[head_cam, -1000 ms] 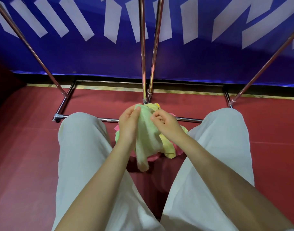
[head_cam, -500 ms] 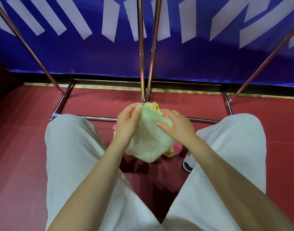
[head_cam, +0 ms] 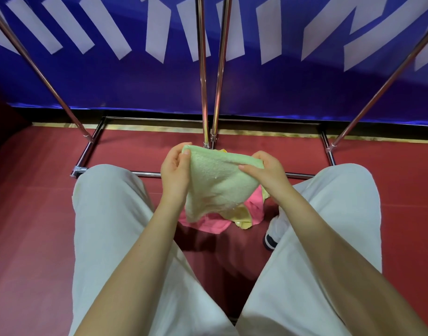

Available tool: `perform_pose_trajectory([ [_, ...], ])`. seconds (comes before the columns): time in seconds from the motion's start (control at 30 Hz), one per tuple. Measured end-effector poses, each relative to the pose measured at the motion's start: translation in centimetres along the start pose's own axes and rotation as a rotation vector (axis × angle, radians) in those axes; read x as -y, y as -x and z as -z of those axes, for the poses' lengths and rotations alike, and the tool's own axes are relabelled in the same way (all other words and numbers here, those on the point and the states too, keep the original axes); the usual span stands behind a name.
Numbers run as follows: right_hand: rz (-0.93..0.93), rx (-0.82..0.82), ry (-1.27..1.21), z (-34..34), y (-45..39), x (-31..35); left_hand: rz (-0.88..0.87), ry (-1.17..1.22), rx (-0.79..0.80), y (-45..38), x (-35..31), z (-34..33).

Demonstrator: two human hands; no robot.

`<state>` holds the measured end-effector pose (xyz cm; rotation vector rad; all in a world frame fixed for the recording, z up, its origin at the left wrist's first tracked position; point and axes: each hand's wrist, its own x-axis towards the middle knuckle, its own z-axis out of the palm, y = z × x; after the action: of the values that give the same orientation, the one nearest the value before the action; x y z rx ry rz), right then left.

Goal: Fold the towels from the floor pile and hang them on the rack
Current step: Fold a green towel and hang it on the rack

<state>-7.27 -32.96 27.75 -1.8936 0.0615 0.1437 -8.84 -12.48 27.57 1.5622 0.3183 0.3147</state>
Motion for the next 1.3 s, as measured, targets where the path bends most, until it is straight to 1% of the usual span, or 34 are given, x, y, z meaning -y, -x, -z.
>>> perform_pose_trajectory([
  [0.07,-0.045,0.016,-0.159,0.0,0.0,0.1,-0.009,0.005,-0.026,-0.2,0.1,0.2],
  [0.13,-0.082,0.036,-0.267,0.0,0.0,-0.1,-0.015,0.005,-0.054,-0.3,0.1,0.3],
  [0.23,-0.070,-0.005,-0.288,-0.2,-0.2,-0.1,-0.001,0.011,-0.073,-0.4,0.2,0.4],
  [0.3,-0.009,-0.073,-0.129,-0.6,-0.4,-0.2,0.017,0.012,-0.075,-0.4,0.3,0.4],
  [0.4,0.126,-0.158,0.289,-1.4,-0.2,-0.4,0.079,0.001,-0.094,-0.5,0.9,0.1],
  [0.47,0.172,-0.162,0.394,-2.3,-0.2,-0.7,0.190,0.024,-0.111,-0.8,1.6,0.0],
  [0.53,0.159,-0.158,0.406,-3.5,-0.3,-1.2,0.350,0.077,-0.126,-0.8,2.1,0.0],
  [0.6,0.111,-0.159,0.372,-4.6,-0.3,-1.7,0.475,0.148,-0.133,-0.5,2.2,-0.1],
  [0.7,-0.005,-0.190,0.223,-6.0,-0.4,-2.0,0.576,0.219,-0.143,0.0,2.1,-0.5],
  [0.8,-0.133,-0.191,0.101,-6.7,-0.6,-1.9,0.602,0.235,-0.158,0.4,2.0,-0.8],
  [0.9,-0.208,-0.162,-0.027,-7.7,-0.5,-1.4,0.607,0.246,-0.139,0.7,1.9,-1.3],
  [1.0,-0.202,-0.145,-0.098,-8.9,-0.4,-0.9,0.605,0.239,-0.081,1.3,1.7,-1.9],
  [1.1,-0.171,-0.131,-0.112,-9.6,-0.3,-0.3,0.573,0.269,-0.013,1.8,1.5,-2.2],
  [1.2,-0.115,-0.113,-0.097,-10.0,-0.3,-0.2,0.540,0.286,0.024,2.1,1.1,-2.3],
  [1.3,-0.047,-0.062,-0.036,-10.1,0.0,0.1,0.549,0.309,0.030,1.8,0.9,-2.0],
])
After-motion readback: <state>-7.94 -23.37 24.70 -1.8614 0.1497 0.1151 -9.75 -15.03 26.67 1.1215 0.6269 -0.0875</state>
